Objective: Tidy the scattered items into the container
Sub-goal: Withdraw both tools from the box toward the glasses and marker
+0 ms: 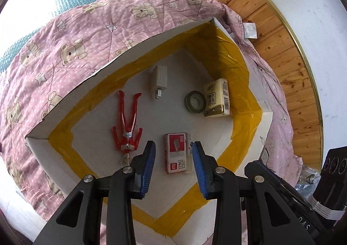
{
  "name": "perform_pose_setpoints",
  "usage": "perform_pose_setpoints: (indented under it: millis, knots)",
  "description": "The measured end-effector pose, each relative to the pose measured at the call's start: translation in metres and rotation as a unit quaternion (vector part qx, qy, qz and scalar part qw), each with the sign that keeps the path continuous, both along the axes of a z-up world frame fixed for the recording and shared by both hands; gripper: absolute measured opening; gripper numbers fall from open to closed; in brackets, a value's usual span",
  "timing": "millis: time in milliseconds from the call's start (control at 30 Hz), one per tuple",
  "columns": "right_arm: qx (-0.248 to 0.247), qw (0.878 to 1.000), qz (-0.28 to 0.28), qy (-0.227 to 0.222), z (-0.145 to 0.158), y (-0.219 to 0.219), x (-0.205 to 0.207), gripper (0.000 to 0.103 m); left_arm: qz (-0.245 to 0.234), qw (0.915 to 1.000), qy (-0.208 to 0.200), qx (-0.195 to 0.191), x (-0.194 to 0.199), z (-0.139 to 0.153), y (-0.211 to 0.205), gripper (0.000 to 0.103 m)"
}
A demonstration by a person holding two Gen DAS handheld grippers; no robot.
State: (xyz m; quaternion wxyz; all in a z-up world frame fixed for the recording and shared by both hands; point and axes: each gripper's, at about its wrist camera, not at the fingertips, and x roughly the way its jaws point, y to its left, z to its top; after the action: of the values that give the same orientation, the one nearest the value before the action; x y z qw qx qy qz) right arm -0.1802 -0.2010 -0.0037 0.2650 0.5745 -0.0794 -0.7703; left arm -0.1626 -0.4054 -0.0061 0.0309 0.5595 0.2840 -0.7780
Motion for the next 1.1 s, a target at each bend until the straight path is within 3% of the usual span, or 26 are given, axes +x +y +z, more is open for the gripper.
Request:
perform_pose_setpoints:
  millis: [200, 1100]
  knots:
    - [-0.009, 1.000, -0.005, 0.008, 0.009, 0.008, 0.017, 0.044, -0.029, 0.9986, 0.018, -0.040, 0.009, 0.023, 0.018, 0.037]
    - [-0.055, 0.995, -0.085, 0.025, 0.032, 0.075, 0.093, 0.044, -0.118, 0.9874, 0.052, -0.091, 0.069, 0.067, 0.080, 0.037]
